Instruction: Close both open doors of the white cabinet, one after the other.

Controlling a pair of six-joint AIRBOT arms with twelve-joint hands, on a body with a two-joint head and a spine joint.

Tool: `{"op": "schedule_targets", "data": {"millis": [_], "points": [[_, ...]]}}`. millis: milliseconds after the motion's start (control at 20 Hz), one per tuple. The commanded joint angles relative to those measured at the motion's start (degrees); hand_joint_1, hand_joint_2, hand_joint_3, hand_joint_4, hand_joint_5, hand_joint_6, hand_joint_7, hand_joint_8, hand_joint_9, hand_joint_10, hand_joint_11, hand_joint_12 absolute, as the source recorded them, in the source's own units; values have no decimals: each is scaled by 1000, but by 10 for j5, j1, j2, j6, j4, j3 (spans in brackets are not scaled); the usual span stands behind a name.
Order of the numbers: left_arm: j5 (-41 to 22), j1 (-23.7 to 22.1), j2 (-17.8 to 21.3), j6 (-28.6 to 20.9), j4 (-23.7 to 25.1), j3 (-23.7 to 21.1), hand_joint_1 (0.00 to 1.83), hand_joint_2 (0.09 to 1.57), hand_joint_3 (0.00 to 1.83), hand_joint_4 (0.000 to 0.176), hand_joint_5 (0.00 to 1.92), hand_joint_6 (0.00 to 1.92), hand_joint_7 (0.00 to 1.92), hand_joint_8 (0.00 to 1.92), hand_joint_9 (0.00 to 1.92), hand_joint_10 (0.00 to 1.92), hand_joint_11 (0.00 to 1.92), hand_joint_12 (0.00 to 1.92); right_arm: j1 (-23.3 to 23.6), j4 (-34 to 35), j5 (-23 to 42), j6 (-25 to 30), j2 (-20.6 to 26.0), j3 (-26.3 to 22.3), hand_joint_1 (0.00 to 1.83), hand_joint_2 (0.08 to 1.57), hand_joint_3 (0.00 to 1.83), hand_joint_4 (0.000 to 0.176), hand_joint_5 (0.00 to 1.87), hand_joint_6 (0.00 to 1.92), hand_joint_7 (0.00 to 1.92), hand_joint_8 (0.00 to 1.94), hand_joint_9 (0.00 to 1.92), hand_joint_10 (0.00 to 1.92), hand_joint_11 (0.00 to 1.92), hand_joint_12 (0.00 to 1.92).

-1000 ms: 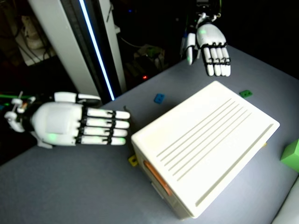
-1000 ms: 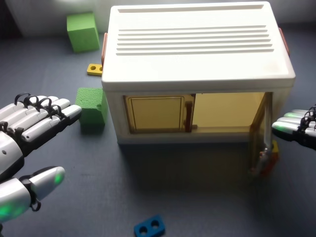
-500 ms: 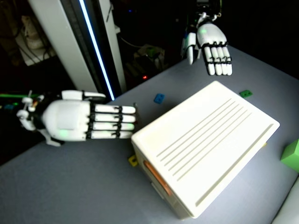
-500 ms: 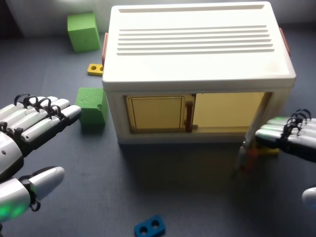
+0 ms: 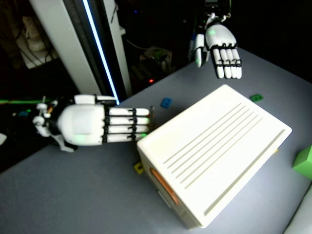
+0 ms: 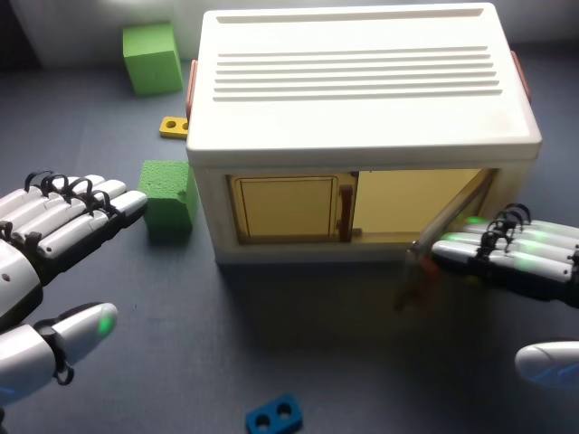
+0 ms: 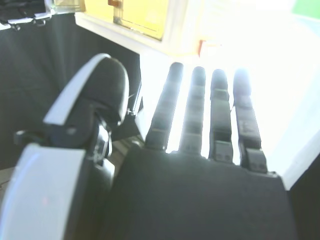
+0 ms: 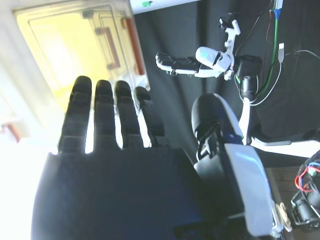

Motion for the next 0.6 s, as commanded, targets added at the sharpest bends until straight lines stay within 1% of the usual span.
{"op": "schedule_targets", "data": {"millis": [0,300,400,550], "points": [[-71,-1,1,-1,0,-2,0,1571,94,0,26,2,16,2,39,5,0,321,10,11,64,5,-3,2,0,1457,5,0,11,4,0,0,0,0,0,0],[-67,-1,-3,-1,0,-2,0,1571,118,0,30,1,31,2,54,1,0,313,34,9,61,5,-19,14,0,1475,10,0,10,4,0,0,0,0,0,0],[-68,-1,-3,-1,0,-2,0,1571,129,0,17,1,3,0,19,1,0,256,41,6,61,5,-23,17,0,1489,13,0,30,11,0,0,0,0,0,0],[-69,0,-3,-2,0,-2,0,1571,127,0,6,1,0,0,26,3,0,301,48,1,59,6,-26,19,0,1492,10,0,22,3,0,0,0,0,0,0]]}}
